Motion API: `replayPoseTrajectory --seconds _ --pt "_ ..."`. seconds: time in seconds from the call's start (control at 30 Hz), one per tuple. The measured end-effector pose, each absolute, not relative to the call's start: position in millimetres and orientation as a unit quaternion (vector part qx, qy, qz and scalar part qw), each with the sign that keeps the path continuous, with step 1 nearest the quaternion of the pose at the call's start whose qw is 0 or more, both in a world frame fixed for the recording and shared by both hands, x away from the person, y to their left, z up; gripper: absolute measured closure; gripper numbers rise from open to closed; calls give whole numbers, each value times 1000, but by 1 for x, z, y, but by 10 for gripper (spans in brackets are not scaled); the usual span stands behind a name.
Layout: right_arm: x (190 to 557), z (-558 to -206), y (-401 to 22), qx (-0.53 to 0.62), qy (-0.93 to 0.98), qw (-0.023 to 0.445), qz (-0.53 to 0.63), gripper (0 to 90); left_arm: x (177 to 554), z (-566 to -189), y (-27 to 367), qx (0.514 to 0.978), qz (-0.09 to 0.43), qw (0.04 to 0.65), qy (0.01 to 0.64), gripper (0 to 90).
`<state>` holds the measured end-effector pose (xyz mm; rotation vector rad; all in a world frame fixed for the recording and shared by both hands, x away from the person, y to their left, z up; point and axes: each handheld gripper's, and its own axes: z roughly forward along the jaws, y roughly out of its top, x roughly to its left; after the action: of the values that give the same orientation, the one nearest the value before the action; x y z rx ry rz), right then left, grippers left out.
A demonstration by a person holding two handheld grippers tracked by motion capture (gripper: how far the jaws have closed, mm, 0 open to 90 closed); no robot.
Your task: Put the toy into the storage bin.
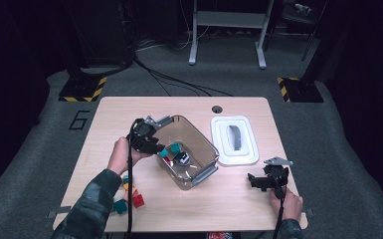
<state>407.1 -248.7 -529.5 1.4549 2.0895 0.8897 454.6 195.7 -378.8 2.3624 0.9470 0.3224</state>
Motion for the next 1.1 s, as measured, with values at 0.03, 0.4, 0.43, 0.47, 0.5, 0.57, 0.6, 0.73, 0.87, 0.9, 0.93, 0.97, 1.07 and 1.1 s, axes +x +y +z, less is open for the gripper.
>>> replayPoseTrajectory --seconds 0.03,0.4,0.43,0.47,0.5,0.57,0.6,0.73,0.87,0.9,0.93,0.97,1.07,1.1 --pt "407 -529 -249 526 756 221 322 0 453 -378 196 881 121 288 357 527" --pt "407 -529 -249 526 756 221 322 0 415 -360 227 863 164 316 359 219" --pt "407 -529 -249 526 756 220 322 0 411 -360 231 861 169 318 360 201" --pt "407 -529 -249 525 756 221 322 0 408 -360 236 861 174 318 358 191" --pt "407 -529 -249 526 755 220 322 0 404 -360 241 861 175 316 358 184" --pt "407 -529 -249 527 755 220 322 0 397 -363 249 858 178 318 362 169" --pt "407 -529 -249 526 756 220 322 0 392 -366 255 854 181 321 367 169" --pt "407 -529 -249 525 756 221 322 0 378 -379 275 848 182 319 382 164" --pt "407 -529 -249 525 756 221 322 0 370 -390 289 841 178 323 395 153" --pt "407 -529 -249 525 756 221 322 0 362 -399 299 836 177 323 407 151" --pt "407 -529 -249 527 755 220 322 0 360 -402 302 833 175 325 411 146" --pt "407 -529 -249 525 756 221 322 0 358 -405 306 833 174 324 413 143" --pt "407 -529 -249 525 756 221 322 0 351 -416 316 824 170 326 431 118" --pt "407 -529 -249 525 756 221 322 0 350 -419 318 822 167 326 436 111"
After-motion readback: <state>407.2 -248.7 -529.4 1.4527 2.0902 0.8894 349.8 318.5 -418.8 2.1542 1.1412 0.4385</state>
